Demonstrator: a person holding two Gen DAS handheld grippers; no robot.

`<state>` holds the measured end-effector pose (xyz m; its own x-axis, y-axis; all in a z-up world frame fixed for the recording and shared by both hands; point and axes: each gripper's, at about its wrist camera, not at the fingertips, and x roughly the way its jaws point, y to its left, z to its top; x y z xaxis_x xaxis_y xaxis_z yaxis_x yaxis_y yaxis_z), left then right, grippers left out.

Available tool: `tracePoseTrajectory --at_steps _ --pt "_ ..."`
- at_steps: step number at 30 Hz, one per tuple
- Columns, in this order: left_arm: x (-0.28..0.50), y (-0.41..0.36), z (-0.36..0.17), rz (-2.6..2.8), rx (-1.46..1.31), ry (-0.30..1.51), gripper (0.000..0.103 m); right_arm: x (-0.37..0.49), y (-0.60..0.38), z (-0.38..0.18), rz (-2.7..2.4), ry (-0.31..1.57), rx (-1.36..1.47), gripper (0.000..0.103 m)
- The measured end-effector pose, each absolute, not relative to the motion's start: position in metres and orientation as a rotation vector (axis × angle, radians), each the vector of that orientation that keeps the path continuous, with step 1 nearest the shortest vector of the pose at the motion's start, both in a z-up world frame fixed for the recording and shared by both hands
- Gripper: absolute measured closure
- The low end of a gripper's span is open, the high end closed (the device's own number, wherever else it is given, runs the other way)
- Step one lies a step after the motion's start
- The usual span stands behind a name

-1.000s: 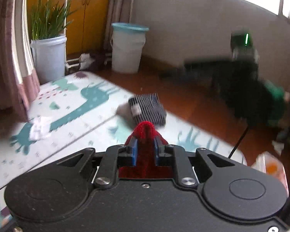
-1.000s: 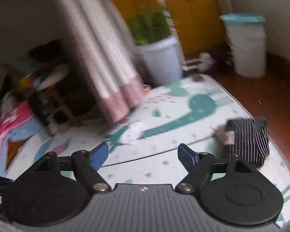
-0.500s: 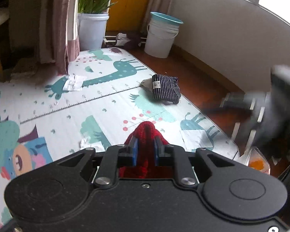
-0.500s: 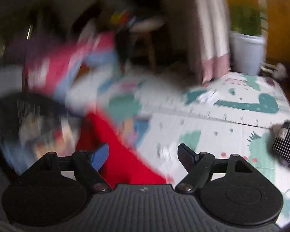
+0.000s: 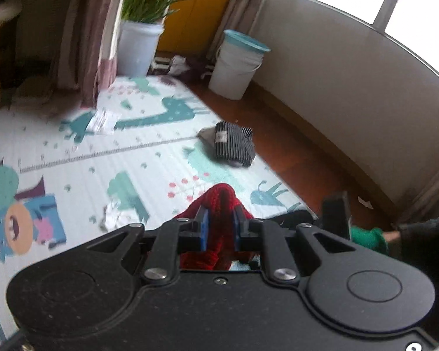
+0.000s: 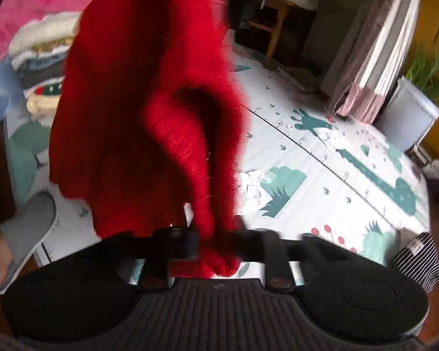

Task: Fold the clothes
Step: 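Lift the red sweater with both grippers and shake it open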

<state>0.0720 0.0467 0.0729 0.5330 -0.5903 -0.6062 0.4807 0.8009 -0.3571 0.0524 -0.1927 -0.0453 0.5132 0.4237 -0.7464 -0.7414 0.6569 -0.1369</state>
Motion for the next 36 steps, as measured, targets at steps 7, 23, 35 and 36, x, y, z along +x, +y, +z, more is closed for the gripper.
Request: tracePoseTrajectory --at_steps 7,23,35,36 --pt "0.084 0.068 0.053 -0.549 -0.132 0.869 0.088 0.065 -0.221 0.013 0.721 0.698 -0.361 0.087" --pt "0.077 0.026 0.014 -0.483 0.191 0.858 0.044 0.097 -0.208 0.009 0.706 0.772 -0.383 0.087" --pt "0.052 -0.038 -0.023 -0.69 0.362 0.822 0.035 0.097 -0.223 0.029 0.715 0.748 -0.275 0.087" --pt "0.053 -0.04 -0.026 -0.684 0.37 0.824 0.035 0.098 -0.224 0.032 0.715 0.747 -0.258 0.087"
